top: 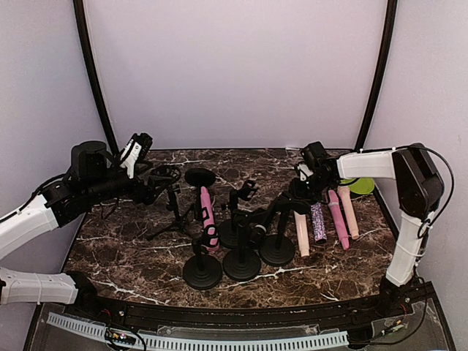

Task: Remove the microphone from the stand
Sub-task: Place the microphone at the center of the board, then pick up the microphone stand with the microphone from the center of the board.

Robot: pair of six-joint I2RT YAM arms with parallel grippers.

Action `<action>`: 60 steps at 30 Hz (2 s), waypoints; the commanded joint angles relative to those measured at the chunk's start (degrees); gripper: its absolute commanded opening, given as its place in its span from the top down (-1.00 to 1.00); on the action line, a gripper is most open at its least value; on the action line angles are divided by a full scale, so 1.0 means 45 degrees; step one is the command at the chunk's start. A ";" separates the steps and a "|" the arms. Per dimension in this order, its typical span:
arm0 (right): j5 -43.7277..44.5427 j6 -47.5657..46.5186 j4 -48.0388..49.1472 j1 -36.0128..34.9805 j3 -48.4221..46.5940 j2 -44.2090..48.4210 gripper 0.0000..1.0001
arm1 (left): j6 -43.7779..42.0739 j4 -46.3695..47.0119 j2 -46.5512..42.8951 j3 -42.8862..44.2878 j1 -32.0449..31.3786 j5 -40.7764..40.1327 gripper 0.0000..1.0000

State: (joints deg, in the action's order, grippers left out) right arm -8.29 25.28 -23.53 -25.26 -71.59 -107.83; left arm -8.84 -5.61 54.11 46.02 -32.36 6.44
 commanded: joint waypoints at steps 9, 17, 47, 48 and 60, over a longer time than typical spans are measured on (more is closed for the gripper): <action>0.0447 0.0230 0.1026 0.0240 0.0001 -0.0386 0.39 | -0.0281 0.0347 -0.0322 -0.0247 0.0082 -0.0108 -0.68; 0.0375 0.0211 0.1165 0.0275 0.0098 -0.0299 0.08 | -0.0311 0.0368 -0.0306 -0.0275 0.0073 -0.0136 -0.68; 0.0156 -0.1776 0.0039 0.0511 -0.1955 0.2309 -0.52 | -0.0156 0.0481 -0.0813 -0.0270 0.0326 -0.0495 -0.74; 0.0039 -0.2071 -0.0017 0.0465 -0.2239 0.2420 -0.54 | -0.0055 0.0482 -0.0852 -0.0268 0.0499 -0.0376 -0.75; -0.0828 -0.3207 -0.0037 -0.0280 -0.4668 0.1881 -0.63 | -0.0016 -0.0296 0.2138 0.3125 0.1507 0.3485 -0.66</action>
State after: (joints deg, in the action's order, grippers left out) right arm -9.34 12.23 -24.49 -25.93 -91.33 -98.02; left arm -8.36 -5.54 57.69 50.74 -25.87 14.61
